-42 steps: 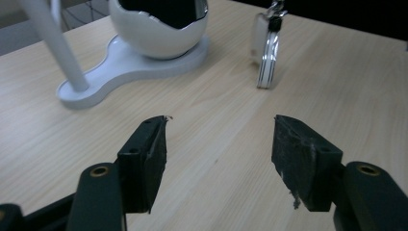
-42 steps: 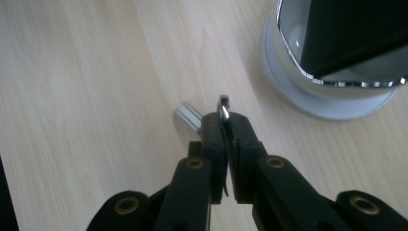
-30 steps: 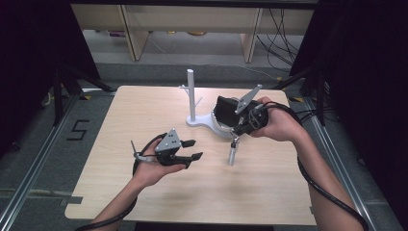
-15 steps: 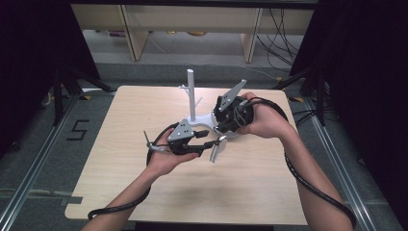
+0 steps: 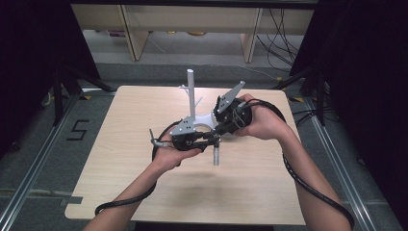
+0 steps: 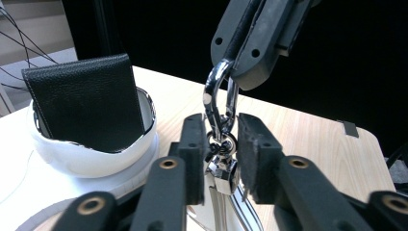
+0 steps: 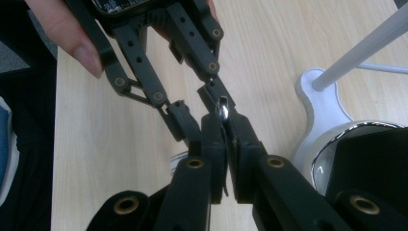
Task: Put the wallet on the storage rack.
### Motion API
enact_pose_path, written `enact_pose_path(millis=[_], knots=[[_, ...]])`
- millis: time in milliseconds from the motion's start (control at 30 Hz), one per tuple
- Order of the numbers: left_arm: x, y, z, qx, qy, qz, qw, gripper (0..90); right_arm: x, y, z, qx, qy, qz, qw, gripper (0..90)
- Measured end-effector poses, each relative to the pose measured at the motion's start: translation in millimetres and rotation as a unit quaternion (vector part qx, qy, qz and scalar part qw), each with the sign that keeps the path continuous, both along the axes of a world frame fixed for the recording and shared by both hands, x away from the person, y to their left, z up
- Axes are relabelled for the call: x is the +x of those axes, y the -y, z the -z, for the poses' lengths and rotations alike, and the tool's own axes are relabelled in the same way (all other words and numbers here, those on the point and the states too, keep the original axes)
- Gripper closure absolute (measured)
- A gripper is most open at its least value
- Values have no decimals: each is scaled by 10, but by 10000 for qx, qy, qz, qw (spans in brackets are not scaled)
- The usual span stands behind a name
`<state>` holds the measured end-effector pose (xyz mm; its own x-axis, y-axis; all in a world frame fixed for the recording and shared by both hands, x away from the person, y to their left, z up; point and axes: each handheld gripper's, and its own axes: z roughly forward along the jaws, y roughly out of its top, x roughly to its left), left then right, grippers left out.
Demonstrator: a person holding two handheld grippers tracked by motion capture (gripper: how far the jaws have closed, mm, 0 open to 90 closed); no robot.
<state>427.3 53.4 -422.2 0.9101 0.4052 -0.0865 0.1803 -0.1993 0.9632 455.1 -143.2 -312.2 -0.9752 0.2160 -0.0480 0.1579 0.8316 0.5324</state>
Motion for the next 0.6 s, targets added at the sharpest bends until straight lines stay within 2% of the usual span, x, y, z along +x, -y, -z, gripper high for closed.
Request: enact_pose_path(millis=[67, 100, 167, 200, 300, 500, 533, 600], knots=[[-1, 5, 4, 2, 59, 45, 10000, 772, 8, 1, 10, -4, 27, -26, 10000, 874], [-13, 2, -2, 77, 38, 5, 10000, 787, 7, 5, 11, -11, 0, -26, 10000, 874], [-24, -1, 0, 78, 21, 19, 10000, 813, 21, 10, 21, 6, 43, -106, 9999, 873], [-28, -3, -1, 73, 10, -1, 10000, 819, 12, 20, 15, -1, 29, -38, 10000, 872], [-35, -37, -20, 153, 12, -89, 9998, 844, 8, 31, 21, 8, 25, -68, 10000, 858], [-63, -57, -60, 273, 42, -287, 9992, 847, 31, 38, 49, 189, 144, -189, 9995, 850], [-61, -63, -65, 293, 49, -319, 9991, 847, 26, 42, 45, 232, 106, -155, 9996, 826], [-59, -77, -73, 353, 57, -380, 9986, 847, 31, 58, 41, 423, 178, -78, 9989, 761]])
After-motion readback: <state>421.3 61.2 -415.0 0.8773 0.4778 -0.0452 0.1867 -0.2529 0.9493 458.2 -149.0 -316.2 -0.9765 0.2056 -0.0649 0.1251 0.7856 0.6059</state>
